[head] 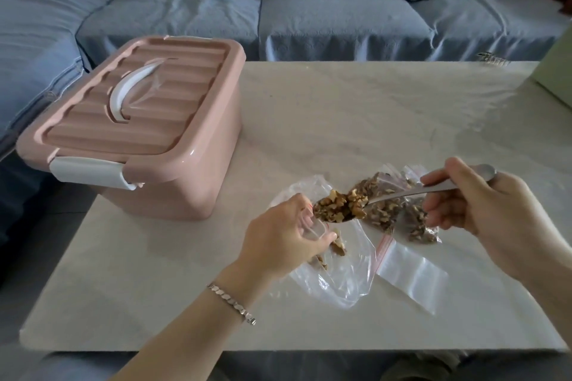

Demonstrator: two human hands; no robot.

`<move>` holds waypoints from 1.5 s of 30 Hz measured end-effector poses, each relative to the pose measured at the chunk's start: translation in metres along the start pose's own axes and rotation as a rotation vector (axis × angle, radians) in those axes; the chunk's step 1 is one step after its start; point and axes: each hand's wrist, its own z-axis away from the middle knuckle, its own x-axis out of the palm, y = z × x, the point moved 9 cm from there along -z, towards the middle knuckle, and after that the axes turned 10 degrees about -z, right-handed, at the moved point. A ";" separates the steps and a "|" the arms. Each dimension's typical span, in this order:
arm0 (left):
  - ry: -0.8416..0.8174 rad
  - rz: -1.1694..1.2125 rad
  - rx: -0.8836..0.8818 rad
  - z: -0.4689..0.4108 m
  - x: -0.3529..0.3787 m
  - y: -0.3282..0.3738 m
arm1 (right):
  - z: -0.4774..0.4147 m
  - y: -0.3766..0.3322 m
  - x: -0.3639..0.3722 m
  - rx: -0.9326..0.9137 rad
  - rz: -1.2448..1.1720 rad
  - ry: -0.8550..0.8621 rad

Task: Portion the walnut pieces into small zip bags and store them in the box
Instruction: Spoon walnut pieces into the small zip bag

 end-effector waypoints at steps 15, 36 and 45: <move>0.016 0.085 -0.040 0.005 0.001 -0.003 | 0.041 -0.054 0.080 -0.439 0.606 -0.283; 0.285 0.183 0.010 0.022 -0.028 -0.015 | 0.057 -0.060 0.053 -0.643 0.325 -0.254; -0.008 0.118 -0.344 0.035 0.008 -0.079 | 0.054 0.038 0.018 -0.490 0.342 -0.154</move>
